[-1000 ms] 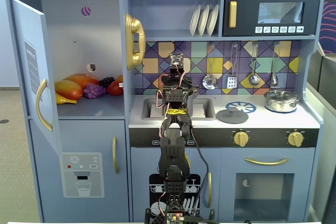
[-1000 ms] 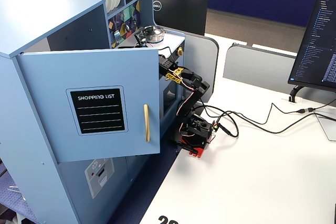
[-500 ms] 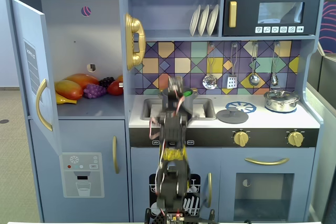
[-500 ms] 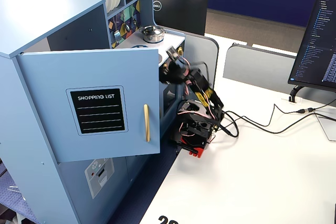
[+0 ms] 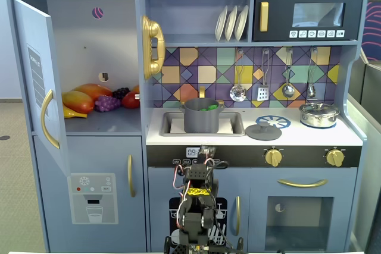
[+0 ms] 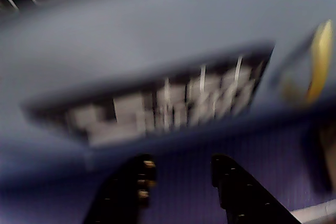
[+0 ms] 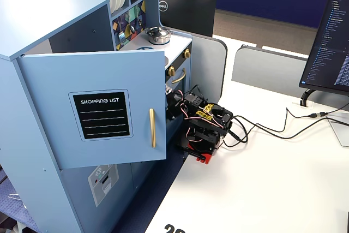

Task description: Pick up the green pineapple from the left cabinet and place it in the gray recipient

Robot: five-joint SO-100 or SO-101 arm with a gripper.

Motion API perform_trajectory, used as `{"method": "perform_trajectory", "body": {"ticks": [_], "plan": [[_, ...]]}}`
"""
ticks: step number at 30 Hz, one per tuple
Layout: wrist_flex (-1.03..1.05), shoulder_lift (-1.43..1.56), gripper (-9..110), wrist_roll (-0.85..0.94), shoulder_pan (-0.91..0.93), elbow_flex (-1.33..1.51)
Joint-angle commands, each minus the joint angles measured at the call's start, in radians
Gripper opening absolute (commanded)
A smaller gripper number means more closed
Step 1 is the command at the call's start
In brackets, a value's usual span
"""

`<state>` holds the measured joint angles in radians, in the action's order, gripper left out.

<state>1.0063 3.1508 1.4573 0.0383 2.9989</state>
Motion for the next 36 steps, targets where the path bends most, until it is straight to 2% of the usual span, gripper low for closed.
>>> {"method": "perform_trajectory", "body": {"ticks": [1, 9, 14, 36], "plan": [[0.103, 0.026, 0, -0.012, -0.034, 0.002], [0.491, 0.028, 0, 0.238, -0.06, 0.003], [0.52, 0.028, 4, 0.031, -0.018, 0.003], [0.523, 0.028, 5, 0.054, -0.018, 0.003]]}}
